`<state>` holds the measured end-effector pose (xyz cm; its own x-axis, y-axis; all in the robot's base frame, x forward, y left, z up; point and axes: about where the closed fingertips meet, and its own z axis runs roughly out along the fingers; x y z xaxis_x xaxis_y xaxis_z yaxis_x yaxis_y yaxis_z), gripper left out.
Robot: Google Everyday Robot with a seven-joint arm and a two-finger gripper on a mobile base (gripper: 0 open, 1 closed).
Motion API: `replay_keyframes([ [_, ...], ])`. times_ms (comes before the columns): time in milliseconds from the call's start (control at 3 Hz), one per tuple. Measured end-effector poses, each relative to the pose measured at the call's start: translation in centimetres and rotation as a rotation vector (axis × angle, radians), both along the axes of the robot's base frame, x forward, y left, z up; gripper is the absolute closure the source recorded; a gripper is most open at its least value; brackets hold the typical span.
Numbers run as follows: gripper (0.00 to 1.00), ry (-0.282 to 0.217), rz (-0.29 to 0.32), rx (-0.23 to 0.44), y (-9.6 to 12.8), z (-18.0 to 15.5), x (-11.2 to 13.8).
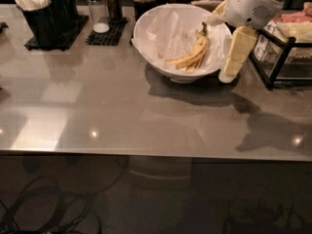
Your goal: Pick banana from white bowl
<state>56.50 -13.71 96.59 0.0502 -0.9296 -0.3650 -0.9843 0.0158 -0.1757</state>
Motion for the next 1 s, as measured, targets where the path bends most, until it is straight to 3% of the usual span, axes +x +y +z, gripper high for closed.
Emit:
replay_keyframes([
  [333, 0.0, 0.0, 0.11, 0.079, 5.0, 0.1, 4.5],
  [667, 0.0, -0.078, 0.092, 0.116, 5.4, 2.5, 6.2],
  [1000, 0.0, -0.076, 0.05, 0.142, 4.5, 1.1, 5.9],
])
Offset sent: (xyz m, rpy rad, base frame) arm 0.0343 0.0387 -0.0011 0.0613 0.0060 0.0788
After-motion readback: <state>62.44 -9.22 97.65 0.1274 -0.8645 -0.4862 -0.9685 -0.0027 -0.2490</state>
